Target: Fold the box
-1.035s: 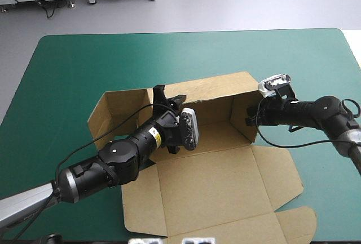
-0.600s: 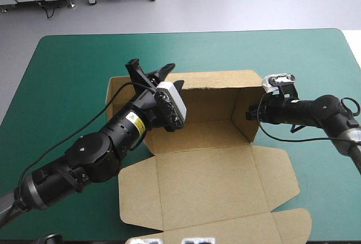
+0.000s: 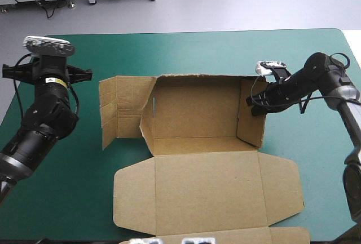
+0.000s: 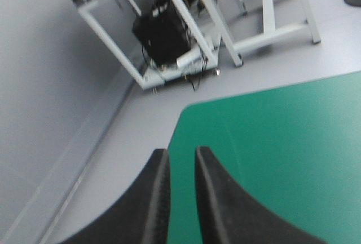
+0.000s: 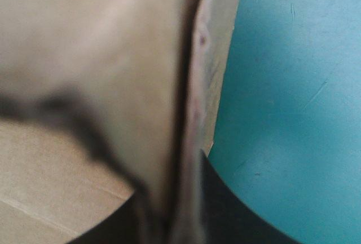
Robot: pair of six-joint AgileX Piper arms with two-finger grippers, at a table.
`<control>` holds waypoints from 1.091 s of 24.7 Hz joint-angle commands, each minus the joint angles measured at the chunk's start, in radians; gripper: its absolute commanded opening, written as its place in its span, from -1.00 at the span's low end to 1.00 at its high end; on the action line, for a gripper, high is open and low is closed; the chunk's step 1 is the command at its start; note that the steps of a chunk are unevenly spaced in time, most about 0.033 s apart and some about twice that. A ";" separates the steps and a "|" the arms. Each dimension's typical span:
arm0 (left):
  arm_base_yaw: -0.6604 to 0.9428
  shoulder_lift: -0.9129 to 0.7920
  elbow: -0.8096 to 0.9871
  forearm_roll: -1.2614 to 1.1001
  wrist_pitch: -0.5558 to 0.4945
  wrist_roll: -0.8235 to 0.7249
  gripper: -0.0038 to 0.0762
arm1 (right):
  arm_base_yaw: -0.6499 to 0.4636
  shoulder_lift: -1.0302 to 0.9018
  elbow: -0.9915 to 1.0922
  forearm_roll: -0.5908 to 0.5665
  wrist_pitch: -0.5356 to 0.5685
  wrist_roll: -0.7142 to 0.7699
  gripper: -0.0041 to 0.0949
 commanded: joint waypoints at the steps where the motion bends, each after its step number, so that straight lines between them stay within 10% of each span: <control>1: 0.131 -0.026 -0.032 -0.207 -0.057 0.082 -0.72 | 0.002 0.083 -0.122 0.031 0.053 0.020 -0.92; 10: 0.226 -0.006 -0.031 -0.685 0.010 0.471 -0.81 | 0.002 0.302 -0.260 0.019 -0.077 -0.063 -0.85; 18: 0.226 0.019 -0.031 -0.685 0.024 0.506 -0.85 | 0.002 0.300 -0.378 -0.005 -0.057 -0.068 -0.22; 27: 0.226 0.050 -0.031 -0.671 0.024 0.513 -0.85 | 0.002 0.300 -0.639 -0.054 0.054 0.008 -0.18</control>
